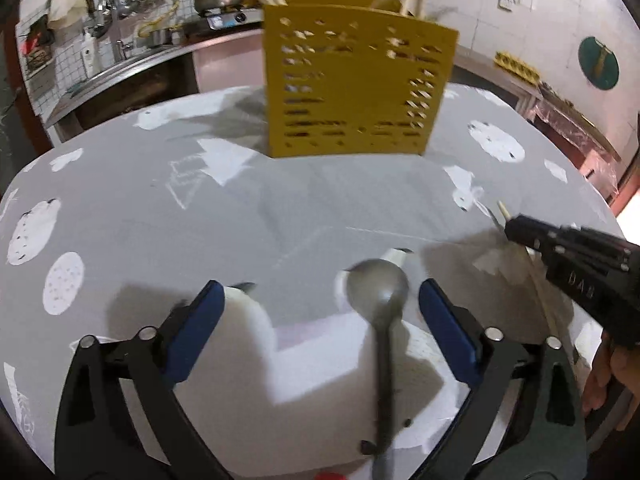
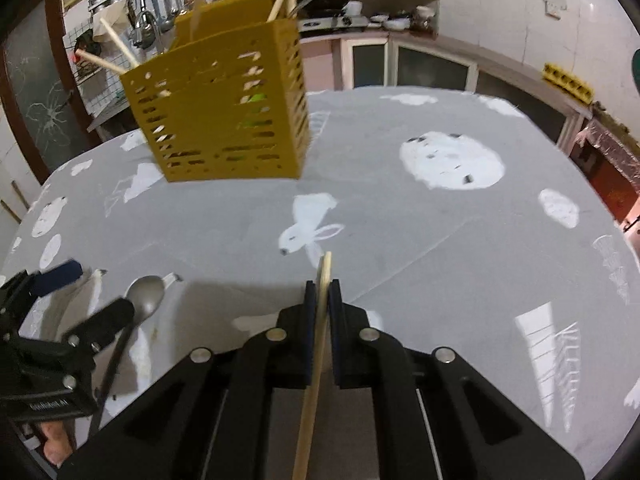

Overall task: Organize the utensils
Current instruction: 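Close the right gripper on the wooden chopstick while the left gripper grasps the grey spoon, then lift the chopstick and grey spoon and carry them above the yellow holder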

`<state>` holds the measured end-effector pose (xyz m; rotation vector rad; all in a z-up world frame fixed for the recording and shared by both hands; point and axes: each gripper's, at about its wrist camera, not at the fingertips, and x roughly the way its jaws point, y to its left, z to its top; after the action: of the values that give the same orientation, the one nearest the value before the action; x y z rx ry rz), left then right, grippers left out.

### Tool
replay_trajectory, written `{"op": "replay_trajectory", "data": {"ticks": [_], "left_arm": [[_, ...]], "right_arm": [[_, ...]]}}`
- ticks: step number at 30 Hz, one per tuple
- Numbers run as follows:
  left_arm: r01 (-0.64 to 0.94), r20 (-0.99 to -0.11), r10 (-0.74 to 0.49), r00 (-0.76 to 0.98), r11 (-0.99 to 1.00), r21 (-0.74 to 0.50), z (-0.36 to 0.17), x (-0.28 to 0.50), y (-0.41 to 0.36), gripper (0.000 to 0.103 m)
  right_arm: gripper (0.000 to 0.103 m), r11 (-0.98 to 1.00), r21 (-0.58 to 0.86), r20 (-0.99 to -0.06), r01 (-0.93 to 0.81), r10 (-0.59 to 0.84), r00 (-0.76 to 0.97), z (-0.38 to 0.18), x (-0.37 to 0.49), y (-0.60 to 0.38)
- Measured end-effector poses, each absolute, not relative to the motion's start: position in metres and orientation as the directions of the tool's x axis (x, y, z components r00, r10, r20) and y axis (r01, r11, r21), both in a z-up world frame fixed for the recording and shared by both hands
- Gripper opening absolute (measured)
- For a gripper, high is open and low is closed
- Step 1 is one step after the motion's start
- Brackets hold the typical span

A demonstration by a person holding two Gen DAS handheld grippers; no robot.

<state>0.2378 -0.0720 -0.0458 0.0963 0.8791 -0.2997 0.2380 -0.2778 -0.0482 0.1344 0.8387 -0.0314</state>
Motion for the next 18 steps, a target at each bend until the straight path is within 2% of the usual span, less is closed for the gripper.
{"op": "replay_trajectory", "data": {"ticks": [2, 6, 11, 18], "left_arm": [[0.305, -0.775, -0.218, 0.594, 0.952, -0.034, -0.046, 0.238, -0.079, 0.092], [0.329, -0.82, -0.206, 0.534, 0.944, -0.023, -0.054, 0.245, -0.093, 0.069], [0.32, -0.837, -0.194, 0.513, 0.947, -0.023, -0.053, 0.252, -0.095, 0.065], [0.311, -0.845, -0.205, 0.494, 0.949, -0.048, -0.052, 0.259, -0.084, 0.045]], "right_arm": [[0.007, 0.99, 0.12, -0.749, 0.079, 0.038, 0.662, -0.051, 0.24, -0.28], [0.007, 0.991, 0.119, -0.761, 0.069, 0.046, 0.647, -0.058, 0.246, -0.281], [0.007, 0.99, 0.126, -0.76, 0.069, 0.052, 0.647, -0.058, 0.246, -0.282], [0.007, 0.99, 0.116, -0.762, 0.076, 0.04, 0.647, -0.06, 0.246, -0.279]]}}
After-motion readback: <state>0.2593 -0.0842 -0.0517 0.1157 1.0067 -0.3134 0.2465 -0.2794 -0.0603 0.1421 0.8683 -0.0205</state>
